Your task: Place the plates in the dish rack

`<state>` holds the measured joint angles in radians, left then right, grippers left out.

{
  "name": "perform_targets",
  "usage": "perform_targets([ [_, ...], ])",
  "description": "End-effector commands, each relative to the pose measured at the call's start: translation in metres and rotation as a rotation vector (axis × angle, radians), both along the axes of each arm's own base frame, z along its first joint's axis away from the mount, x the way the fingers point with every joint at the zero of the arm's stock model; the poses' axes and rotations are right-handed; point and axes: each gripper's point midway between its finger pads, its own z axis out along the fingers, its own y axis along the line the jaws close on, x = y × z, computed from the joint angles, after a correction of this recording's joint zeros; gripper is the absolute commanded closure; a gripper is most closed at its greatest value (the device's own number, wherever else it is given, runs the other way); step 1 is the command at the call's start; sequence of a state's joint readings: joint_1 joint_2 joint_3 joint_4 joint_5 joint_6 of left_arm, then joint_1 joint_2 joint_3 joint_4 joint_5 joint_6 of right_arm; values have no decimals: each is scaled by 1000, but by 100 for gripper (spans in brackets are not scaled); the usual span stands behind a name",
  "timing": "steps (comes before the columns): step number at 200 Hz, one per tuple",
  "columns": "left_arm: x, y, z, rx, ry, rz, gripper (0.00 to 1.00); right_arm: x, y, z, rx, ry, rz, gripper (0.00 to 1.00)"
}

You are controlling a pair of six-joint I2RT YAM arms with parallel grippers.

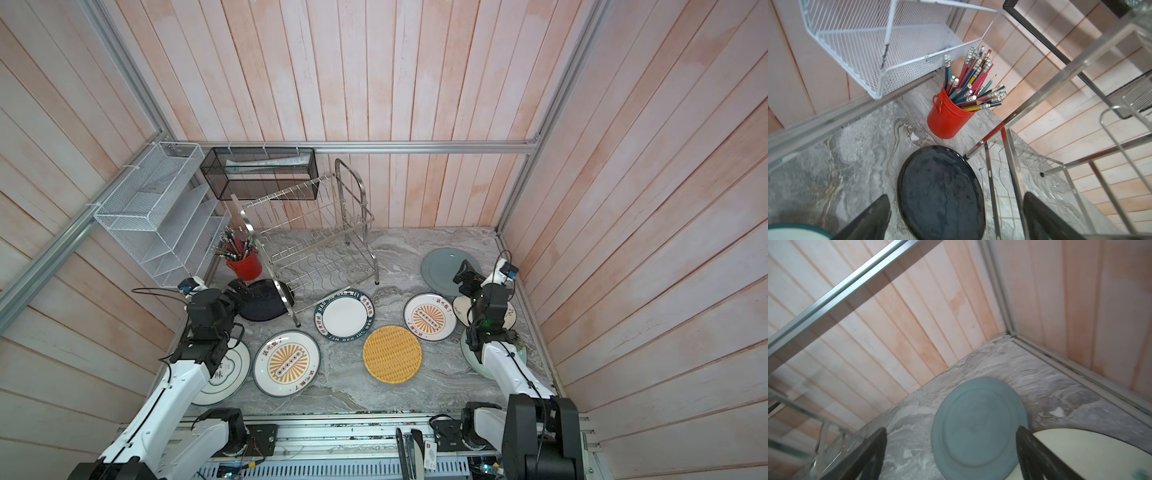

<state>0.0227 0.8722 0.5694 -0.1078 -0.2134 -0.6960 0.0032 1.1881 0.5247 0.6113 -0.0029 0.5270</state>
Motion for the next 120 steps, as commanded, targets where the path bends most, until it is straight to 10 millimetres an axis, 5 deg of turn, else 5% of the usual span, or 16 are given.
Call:
perform_targets([
  [1, -15, -43, -7, -183, 35, -197, 0, 8, 88, 0, -81, 12, 374, 6],
  [26, -18, -59, -7, -185, 43, -298, 0, 21, 172, -17, -291, 51, 613, 8],
  [45, -18, -68, -15, -209, 100, -351, 0, 36, 210, -30, -390, 73, 709, 11],
  [80, -14, -83, -27, -313, 169, -399, 3, 63, 251, -45, -520, 82, 794, 19],
  [120, 0, -84, -21, -395, 124, -381, 6, 76, 274, -64, -507, 105, 901, 29],
])
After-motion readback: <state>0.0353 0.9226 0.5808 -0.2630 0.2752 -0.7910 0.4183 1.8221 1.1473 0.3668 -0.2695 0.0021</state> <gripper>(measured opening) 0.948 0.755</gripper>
